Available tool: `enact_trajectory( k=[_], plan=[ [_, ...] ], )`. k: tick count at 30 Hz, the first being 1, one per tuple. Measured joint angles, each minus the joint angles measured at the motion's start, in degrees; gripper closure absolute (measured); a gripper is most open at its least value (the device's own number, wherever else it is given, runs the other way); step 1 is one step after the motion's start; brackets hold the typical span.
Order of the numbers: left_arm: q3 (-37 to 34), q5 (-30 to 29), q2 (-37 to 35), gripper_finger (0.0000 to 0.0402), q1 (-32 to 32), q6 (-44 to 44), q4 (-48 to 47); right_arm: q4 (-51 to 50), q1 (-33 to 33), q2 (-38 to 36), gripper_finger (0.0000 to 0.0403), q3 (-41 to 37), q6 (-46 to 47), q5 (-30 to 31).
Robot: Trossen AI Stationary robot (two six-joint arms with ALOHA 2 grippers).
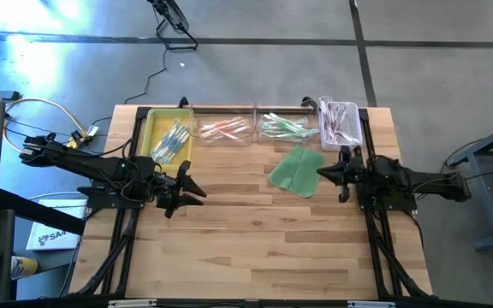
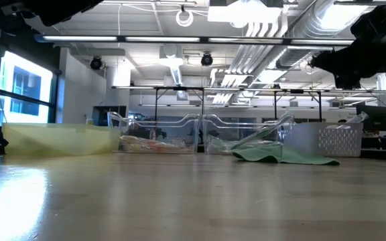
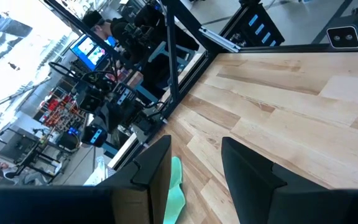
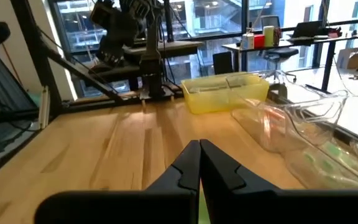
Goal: Pick & Place Toothbrushes
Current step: Return to Home Position
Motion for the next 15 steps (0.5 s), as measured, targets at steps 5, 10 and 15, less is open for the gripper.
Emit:
enact_trajectory(
  k=[5,10,15],
  plan=[
    [0.0,0.0,0.0,0.0265,0.0,-0.6,0.0,2.5,0.0,0.0,0.0401,-1.0,-1.0,-2.3],
    [0.0,0.0,0.0,0.0265,0.0,-3.1,-0.8,2.4,0.0,0.1,0.0401,-1.0,-1.0,-2.1],
    [0.0,0.1,-2.4,0.0265,2.2,-8.8,-1.3,2.3,0.0,0.1,0.0401,-1.1,-1.0,-2.0]
  ],
)
